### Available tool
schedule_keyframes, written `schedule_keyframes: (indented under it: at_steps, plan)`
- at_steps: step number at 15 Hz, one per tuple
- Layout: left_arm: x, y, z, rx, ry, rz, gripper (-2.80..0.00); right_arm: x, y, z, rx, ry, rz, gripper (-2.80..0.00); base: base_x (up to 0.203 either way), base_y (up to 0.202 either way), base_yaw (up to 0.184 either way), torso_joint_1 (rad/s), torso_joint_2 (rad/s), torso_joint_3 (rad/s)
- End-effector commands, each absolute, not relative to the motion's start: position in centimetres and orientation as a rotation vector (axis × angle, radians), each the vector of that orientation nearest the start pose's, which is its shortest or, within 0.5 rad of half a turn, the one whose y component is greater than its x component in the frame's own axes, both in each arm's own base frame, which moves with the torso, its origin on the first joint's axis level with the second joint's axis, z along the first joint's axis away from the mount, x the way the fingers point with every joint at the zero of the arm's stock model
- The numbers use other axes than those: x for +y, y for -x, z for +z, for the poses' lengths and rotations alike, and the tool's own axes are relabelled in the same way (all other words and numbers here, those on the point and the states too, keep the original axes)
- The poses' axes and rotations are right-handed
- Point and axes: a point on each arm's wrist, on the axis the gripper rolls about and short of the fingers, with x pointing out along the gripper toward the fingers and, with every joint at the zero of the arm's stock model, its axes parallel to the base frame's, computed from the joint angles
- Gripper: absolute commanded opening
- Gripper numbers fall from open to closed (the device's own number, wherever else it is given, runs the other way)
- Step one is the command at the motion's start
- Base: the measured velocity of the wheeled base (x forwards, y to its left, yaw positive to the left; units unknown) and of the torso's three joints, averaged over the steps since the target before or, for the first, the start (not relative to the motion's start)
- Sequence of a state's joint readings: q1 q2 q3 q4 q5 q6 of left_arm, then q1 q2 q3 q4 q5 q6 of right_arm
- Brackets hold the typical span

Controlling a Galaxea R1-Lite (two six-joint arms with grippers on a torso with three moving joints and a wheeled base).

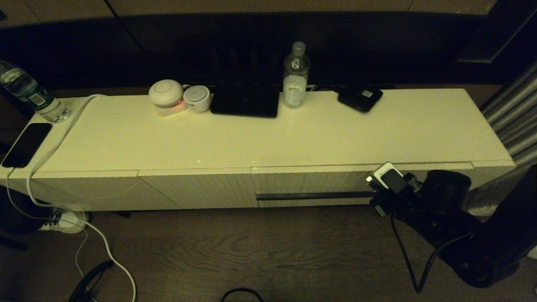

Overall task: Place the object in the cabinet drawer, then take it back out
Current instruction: Close the drawer, then open the drawer

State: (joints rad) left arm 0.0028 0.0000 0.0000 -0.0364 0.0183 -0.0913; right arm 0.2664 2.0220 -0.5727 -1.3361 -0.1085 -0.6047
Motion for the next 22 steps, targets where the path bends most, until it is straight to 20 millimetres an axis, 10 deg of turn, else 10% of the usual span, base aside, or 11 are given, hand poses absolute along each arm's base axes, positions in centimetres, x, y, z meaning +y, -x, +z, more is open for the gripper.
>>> schedule_keyframes:
  at_steps: [1, 6, 11, 16, 22]
  plan:
    - [0.0, 2.3, 7.9, -0.039, 0.092, 0.020, -2.80, 7.4, -27.3, 13.5, 0.012, 0.625, 0.181, -2.80, 0.000, 0.000, 0.000, 0.000, 0.00, 0.000]
    - [0.0, 2.3, 7.9, -0.039, 0.092, 0.020, -2.80, 4.8, -17.8, 16.4, 0.103, 0.731, 0.229, -2.80, 0.000, 0.000, 0.000, 0.000, 0.00, 0.000]
    - [0.0, 2.3, 7.9, -0.039, 0.092, 0.020, -2.80, 3.8, -9.8, 13.8, 0.336, 1.035, 0.507, -2.80, 0.000, 0.000, 0.000, 0.000, 0.00, 0.000]
    - [0.0, 2.3, 7.9, -0.039, 0.092, 0.020, -2.80, 4.7, -10.1, 11.9, 0.383, 1.213, 0.661, -2.80, 0.000, 0.000, 0.000, 0.000, 0.00, 0.000]
    - [0.0, 2.3, 7.9, -0.039, 0.092, 0.020, -2.80, 7.3, -14.9, 10.4, 0.428, 1.138, 0.813, -2.80, 0.000, 0.000, 0.000, 0.000, 0.00, 0.000]
